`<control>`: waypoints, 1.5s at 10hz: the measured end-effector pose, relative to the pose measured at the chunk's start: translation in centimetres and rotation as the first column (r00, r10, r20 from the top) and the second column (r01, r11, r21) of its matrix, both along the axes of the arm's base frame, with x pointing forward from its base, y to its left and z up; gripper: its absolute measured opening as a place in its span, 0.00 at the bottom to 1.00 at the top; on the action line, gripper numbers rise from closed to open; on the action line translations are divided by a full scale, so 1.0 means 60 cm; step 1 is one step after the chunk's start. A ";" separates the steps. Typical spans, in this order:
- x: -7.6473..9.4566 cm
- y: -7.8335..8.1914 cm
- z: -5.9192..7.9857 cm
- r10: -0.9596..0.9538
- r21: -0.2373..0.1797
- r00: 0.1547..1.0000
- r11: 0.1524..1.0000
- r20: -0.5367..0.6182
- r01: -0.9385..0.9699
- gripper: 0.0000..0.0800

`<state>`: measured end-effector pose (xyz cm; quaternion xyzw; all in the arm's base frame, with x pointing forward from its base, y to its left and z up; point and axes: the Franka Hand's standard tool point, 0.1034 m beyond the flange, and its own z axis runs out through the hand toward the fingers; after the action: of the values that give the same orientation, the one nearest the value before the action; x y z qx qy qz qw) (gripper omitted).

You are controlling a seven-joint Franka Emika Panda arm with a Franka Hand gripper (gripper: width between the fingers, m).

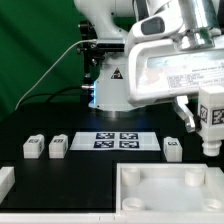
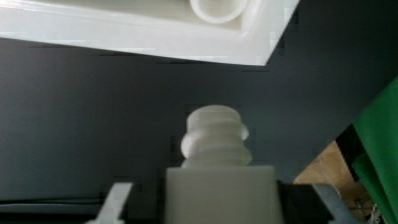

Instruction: Assemble one leg

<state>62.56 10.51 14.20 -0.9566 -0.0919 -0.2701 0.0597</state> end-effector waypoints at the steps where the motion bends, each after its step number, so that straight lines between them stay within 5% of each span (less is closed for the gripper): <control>1: 0.000 0.000 0.001 0.000 0.000 1.000 1.000 0.001 0.000 0.36; 3: -0.001 0.000 -0.005 0.000 0.000 1.000 1.000 -0.002 0.000 0.36; 5: -0.008 0.000 -0.051 -0.009 0.006 1.000 1.000 0.000 0.009 0.36; 7: -0.003 0.002 -0.072 -0.013 0.013 1.000 1.000 -0.010 0.013 0.36; 15: -0.016 0.014 -0.134 -0.011 0.021 0.999 1.000 -0.043 0.012 0.36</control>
Offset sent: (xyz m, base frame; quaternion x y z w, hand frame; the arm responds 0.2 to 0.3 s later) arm -0.0150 0.0003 -0.0560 -0.0227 0.0452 -0.0107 0.9987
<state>61.59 11.35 6.14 -0.9619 -0.0821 -0.2510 0.0705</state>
